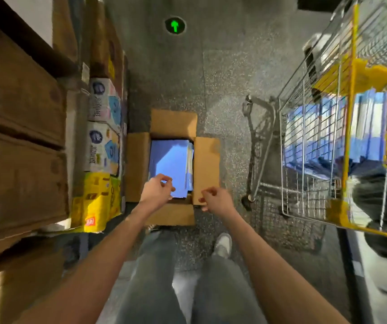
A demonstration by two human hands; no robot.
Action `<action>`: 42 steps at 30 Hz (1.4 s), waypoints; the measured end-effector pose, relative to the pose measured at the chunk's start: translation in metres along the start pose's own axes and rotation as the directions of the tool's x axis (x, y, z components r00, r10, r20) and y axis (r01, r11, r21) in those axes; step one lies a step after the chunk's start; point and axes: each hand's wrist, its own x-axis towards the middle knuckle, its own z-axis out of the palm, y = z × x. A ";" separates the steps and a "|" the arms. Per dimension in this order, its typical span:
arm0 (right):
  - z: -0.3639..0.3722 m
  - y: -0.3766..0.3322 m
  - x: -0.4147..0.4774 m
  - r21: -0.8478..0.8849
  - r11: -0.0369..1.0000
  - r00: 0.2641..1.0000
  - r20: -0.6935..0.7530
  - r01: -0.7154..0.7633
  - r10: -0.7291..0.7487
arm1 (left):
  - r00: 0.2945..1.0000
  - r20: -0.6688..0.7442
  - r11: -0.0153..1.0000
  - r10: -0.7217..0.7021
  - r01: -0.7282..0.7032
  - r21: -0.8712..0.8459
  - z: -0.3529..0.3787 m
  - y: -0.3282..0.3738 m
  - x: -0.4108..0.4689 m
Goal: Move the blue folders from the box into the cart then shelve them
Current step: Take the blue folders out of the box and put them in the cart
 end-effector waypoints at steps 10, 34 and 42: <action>0.062 0.037 0.129 0.020 0.984 0.983 0.067 -0.174 0.173 | 0.984 0.024 0.968 -0.177 0.178 -0.175 0.015 -0.051 0.118; 0.190 0.136 0.481 0.047 0.994 0.988 0.123 -0.100 0.093 | 0.954 0.035 0.951 -0.299 0.301 -0.069 0.131 -0.238 0.396; 0.202 0.133 0.479 0.250 0.949 0.974 0.165 -0.191 0.152 | 0.955 -0.028 0.953 -0.297 0.294 -0.066 0.139 -0.244 0.416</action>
